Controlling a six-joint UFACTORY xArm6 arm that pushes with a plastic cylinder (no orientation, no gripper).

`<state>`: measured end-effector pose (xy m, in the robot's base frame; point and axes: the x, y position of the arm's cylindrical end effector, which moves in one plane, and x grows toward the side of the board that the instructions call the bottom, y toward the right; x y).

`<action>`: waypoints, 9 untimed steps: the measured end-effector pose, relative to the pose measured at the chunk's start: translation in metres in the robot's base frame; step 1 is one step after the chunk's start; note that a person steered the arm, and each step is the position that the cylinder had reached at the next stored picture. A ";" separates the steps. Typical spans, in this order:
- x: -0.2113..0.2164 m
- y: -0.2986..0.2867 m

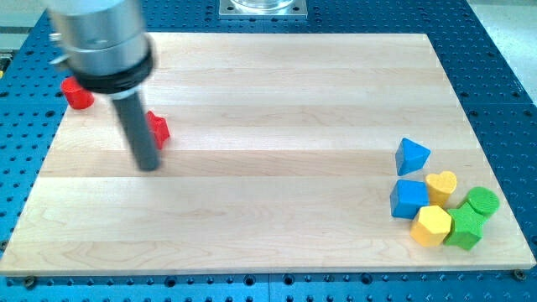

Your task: Slide the red star to the top of the blue cube

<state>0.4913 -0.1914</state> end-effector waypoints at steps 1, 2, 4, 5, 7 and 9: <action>-0.031 -0.015; -0.052 -0.005; -0.017 0.111; -0.051 0.122; -0.009 0.257; -0.055 0.179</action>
<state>0.4359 -0.0128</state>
